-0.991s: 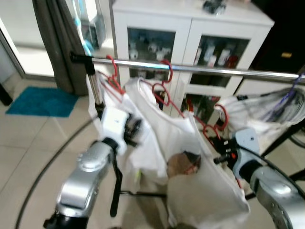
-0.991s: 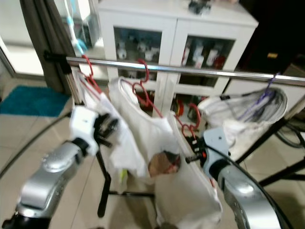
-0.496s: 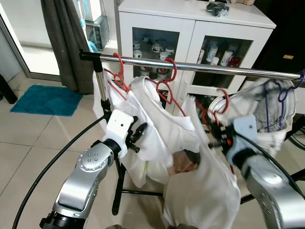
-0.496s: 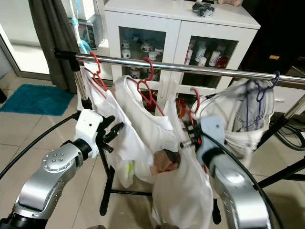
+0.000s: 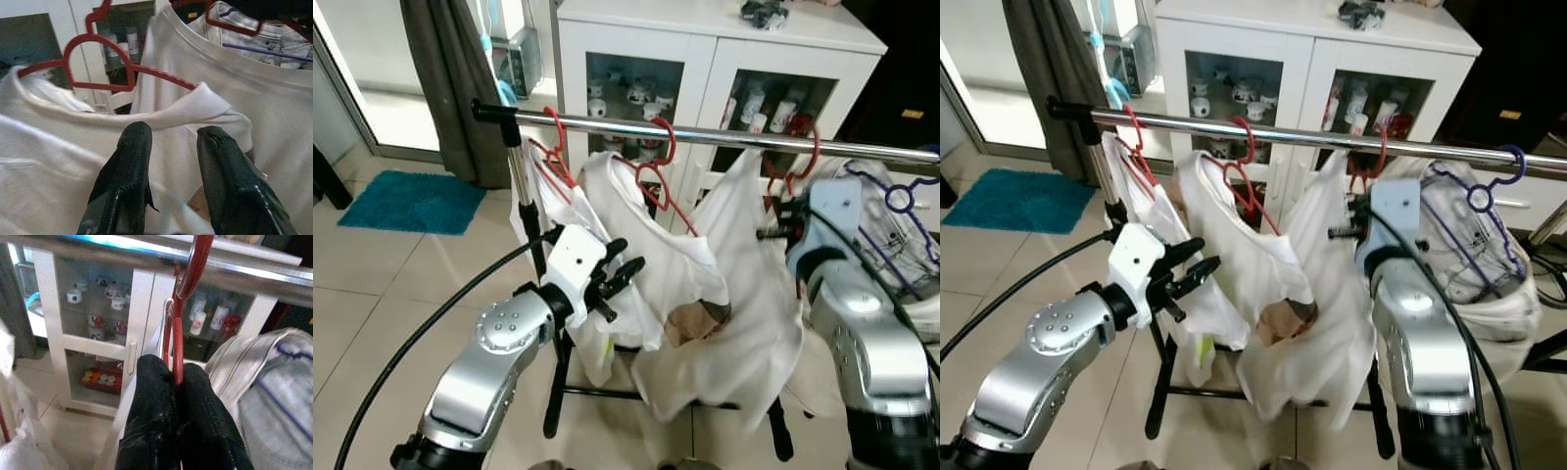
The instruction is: Hang hanger
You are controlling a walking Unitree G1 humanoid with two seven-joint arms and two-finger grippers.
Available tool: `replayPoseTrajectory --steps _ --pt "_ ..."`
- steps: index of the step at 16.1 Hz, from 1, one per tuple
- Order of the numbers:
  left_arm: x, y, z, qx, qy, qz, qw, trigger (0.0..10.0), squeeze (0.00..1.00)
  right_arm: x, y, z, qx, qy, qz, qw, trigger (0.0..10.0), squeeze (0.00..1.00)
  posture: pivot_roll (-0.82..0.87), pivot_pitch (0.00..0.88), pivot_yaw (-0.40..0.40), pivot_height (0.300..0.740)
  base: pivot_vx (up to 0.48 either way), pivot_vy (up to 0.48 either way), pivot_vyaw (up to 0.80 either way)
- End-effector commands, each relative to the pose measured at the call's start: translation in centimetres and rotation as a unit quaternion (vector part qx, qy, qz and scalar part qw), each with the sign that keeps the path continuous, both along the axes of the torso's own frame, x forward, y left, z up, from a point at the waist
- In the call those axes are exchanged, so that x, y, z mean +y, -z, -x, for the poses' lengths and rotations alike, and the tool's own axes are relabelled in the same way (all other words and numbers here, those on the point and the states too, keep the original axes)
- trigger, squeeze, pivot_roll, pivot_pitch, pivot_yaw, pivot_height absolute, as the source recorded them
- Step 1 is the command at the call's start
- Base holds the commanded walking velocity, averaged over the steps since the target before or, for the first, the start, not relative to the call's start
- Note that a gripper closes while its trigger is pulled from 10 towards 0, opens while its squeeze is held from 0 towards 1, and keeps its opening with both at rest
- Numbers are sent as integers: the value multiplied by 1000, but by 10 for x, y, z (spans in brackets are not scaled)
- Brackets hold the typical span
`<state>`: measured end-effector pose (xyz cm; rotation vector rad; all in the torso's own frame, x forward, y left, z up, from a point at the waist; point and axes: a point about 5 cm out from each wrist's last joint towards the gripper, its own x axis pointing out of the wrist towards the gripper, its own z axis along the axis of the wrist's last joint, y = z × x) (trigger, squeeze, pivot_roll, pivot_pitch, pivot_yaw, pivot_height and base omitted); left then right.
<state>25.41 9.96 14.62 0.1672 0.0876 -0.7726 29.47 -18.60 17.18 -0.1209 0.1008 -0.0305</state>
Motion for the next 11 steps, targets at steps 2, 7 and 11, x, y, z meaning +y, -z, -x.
replayPoseTrajectory --steps 2,7,11 --pt "-6 -9 2 -14 25 10 1000 10000 0 -7 -6 -7 -10 8 -2 1000 10000 0 -29 6 -38 740 0 0 0" --pt "-14 -14 6 -12 70 26 997 10000 0 -4 5 -30 53 -3 -4 999 10000 0 -29 6 -39 740 0 0 0" --pt "-14 -14 7 -9 76 28 997 10000 0 -7 13 -45 80 16 -30 996 10000 0 -27 11 -45 740 0 0 0"
